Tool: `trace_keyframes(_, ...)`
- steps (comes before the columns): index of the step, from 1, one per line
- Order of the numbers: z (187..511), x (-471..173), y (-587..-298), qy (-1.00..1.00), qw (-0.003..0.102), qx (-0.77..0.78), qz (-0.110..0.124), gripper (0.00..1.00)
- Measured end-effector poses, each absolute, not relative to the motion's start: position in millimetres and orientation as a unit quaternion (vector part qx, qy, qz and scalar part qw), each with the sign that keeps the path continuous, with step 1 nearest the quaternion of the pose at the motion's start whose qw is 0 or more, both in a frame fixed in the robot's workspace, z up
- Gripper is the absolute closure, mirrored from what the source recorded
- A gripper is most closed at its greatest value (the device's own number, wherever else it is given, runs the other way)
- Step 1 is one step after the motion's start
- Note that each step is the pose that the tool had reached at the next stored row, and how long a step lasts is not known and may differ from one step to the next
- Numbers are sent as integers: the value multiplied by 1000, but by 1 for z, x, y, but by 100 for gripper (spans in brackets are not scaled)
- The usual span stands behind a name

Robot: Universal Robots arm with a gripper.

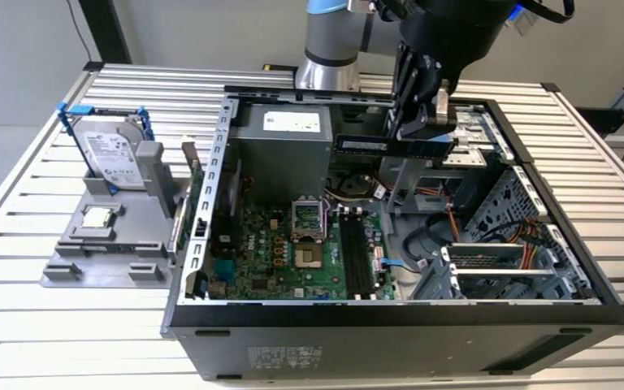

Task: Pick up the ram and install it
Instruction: 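Insert the ram into the slot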

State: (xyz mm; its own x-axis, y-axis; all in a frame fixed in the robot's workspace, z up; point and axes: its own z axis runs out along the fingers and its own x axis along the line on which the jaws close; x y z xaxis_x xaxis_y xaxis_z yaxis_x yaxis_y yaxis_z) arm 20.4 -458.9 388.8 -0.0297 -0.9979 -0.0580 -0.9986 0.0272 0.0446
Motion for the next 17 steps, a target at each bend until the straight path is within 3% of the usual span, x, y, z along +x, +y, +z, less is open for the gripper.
trace_keyframes(17,389,20,-459,778,8,-627,35,100)
